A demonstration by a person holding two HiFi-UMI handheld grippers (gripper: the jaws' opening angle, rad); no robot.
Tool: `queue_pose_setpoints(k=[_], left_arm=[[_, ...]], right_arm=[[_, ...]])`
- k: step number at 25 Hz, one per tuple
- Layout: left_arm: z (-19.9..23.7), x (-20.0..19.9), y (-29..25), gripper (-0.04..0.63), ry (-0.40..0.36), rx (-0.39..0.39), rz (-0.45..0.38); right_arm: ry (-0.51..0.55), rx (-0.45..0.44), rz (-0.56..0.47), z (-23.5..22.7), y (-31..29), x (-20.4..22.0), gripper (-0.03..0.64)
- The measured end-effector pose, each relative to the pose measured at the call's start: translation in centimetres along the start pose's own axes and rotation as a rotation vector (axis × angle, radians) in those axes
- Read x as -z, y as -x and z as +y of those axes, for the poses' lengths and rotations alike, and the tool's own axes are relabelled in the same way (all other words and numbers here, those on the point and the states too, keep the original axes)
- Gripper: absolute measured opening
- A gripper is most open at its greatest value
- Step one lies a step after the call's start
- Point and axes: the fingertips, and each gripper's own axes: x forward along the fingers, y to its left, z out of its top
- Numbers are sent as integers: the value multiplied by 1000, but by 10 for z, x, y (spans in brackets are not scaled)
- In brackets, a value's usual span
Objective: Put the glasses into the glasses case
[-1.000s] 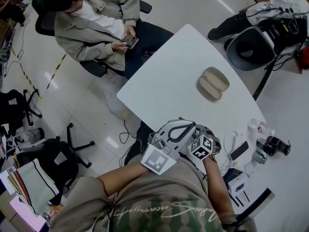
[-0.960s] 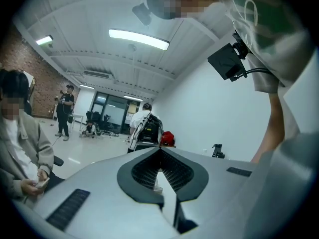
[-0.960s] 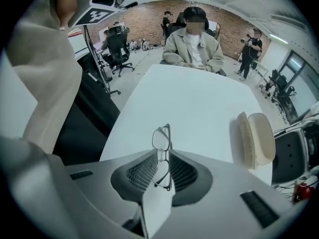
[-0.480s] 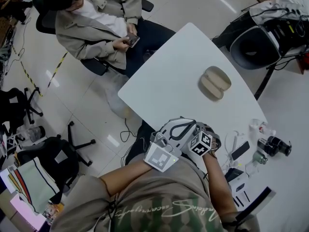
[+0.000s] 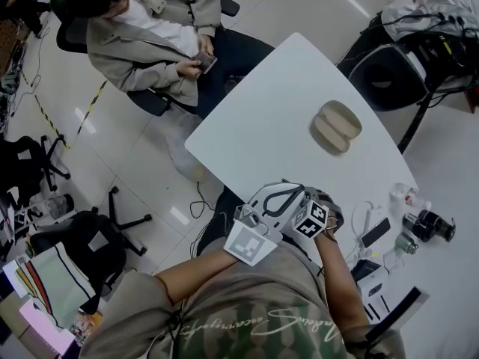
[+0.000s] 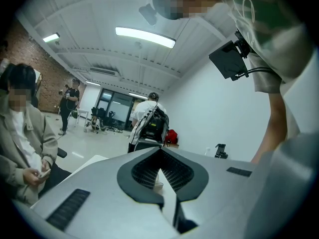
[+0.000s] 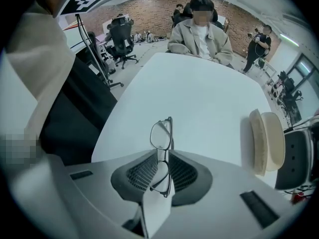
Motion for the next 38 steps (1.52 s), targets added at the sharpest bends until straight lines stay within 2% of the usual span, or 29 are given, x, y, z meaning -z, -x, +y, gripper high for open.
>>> queue_pose_setpoints(k=[3, 7, 14, 38], left_arm=[[1, 2, 2, 6, 0, 1, 13], [-4, -1, 1, 6, -50, 6, 5], [-2, 0, 1, 6, -27, 6, 8], [5, 0, 4, 6, -37, 7, 6]], right_arm=[[-3, -1, 8, -1, -2, -1, 52], [-14, -8, 5, -4, -3, 2, 52], [9, -26, 21, -3, -7, 5, 52], [54, -54, 42, -3, -19, 1, 52]])
